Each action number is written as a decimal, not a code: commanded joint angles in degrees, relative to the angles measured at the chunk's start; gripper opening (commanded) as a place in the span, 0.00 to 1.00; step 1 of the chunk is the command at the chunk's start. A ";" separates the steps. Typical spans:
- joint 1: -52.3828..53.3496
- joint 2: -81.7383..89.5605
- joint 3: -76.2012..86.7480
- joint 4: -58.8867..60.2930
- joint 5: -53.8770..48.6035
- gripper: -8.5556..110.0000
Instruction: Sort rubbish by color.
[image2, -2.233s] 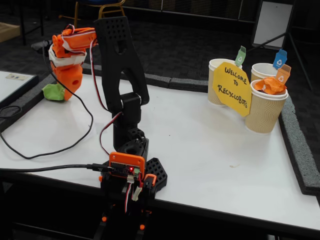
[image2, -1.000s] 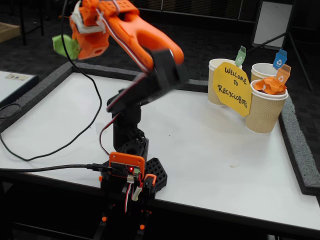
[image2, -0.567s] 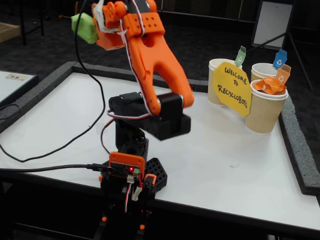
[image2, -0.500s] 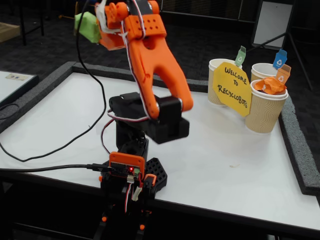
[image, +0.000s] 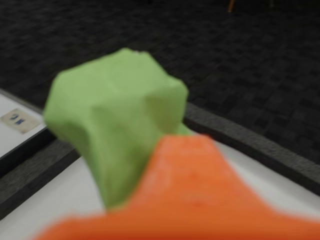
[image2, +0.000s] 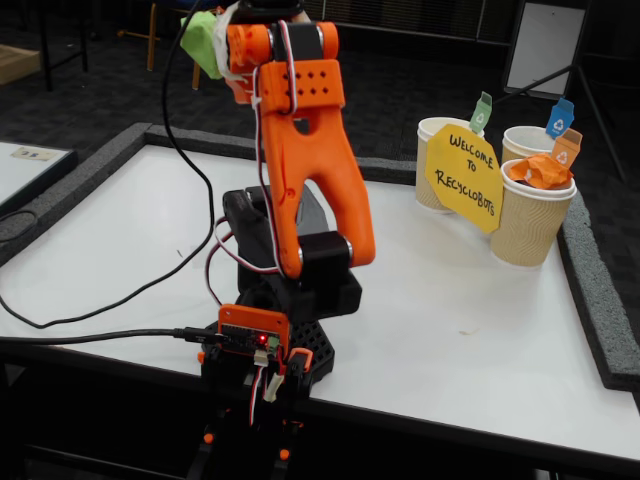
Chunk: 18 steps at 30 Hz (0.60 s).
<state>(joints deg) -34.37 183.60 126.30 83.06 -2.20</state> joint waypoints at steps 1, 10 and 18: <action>3.52 0.26 -5.36 0.00 -1.14 0.07; 16.61 0.26 -5.80 -0.70 -1.14 0.07; 35.51 0.18 -5.80 -2.20 -1.14 0.07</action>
<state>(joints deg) -7.38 183.87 126.30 83.32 -2.20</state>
